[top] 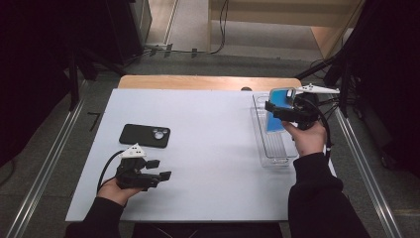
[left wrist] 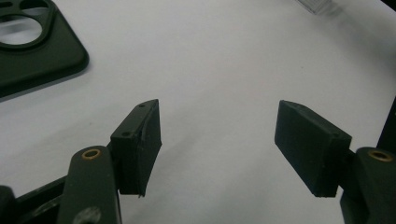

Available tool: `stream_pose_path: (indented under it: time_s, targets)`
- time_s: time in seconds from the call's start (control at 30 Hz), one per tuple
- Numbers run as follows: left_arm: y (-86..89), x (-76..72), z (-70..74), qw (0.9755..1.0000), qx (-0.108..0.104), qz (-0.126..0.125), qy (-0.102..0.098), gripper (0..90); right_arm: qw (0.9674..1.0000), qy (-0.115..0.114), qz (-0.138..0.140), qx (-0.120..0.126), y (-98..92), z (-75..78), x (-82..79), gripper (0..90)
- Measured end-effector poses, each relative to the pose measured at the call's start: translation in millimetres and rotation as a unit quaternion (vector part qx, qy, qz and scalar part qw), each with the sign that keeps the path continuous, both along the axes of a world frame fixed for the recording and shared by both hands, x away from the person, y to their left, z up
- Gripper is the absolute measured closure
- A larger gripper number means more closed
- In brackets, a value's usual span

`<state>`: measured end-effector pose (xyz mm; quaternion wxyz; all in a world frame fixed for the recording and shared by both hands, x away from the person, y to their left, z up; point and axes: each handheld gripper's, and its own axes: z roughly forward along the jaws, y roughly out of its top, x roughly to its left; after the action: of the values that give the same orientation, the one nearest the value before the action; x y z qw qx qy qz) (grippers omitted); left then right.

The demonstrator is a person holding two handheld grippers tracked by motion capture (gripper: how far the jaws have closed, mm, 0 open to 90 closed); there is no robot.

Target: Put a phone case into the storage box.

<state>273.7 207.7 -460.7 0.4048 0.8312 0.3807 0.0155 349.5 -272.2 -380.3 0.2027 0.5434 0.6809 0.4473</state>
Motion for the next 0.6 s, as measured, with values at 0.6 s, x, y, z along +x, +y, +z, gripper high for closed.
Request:
stream_pose_path:
  time_s: [0.6]
  targets:
    - [-1.6, -2.8, 2.7, 1.0000, -0.003, -0.003, -0.006, 31.9, 0.9996, 0.008, -0.026, -0.005, 3.1, -2.3, 58.2, 17.2]
